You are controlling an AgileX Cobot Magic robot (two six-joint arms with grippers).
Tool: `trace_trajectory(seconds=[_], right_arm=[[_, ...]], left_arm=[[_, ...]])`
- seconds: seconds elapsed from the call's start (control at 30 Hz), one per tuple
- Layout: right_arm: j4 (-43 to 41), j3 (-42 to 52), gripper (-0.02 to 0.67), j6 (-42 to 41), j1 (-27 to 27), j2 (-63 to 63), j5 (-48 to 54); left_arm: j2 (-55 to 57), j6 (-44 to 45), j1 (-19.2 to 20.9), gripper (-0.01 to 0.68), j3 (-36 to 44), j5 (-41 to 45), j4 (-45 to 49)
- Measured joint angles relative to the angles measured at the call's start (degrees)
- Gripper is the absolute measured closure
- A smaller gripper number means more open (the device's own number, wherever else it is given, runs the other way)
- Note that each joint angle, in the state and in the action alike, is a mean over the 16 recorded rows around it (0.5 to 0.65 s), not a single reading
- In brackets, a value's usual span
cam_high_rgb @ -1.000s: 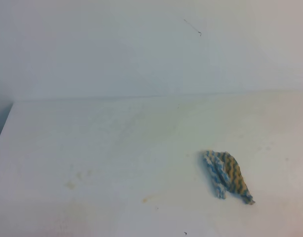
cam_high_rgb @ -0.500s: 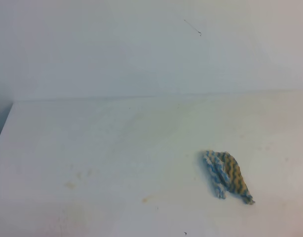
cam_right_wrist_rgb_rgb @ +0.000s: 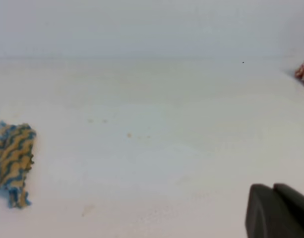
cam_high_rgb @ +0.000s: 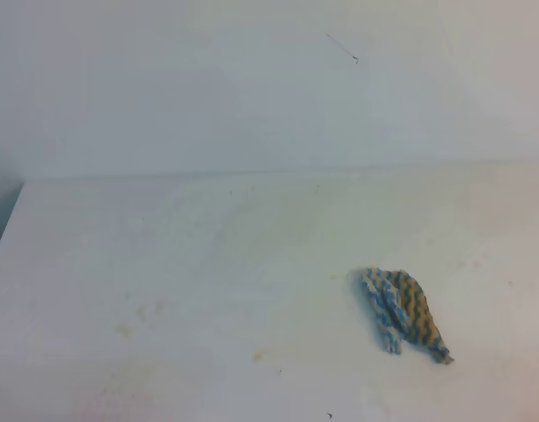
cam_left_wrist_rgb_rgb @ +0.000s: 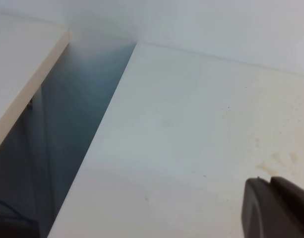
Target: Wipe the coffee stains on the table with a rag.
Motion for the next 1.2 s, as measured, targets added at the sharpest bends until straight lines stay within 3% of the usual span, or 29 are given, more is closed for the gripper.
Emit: trace_trajectory(seconds=[1.2], right_arm=[[0.0,0.0,0.652,-0.9,0.0,0.0,0.0]], left_arm=[[0.0,0.0,0.0,0.674,0.0,0.0,0.0]])
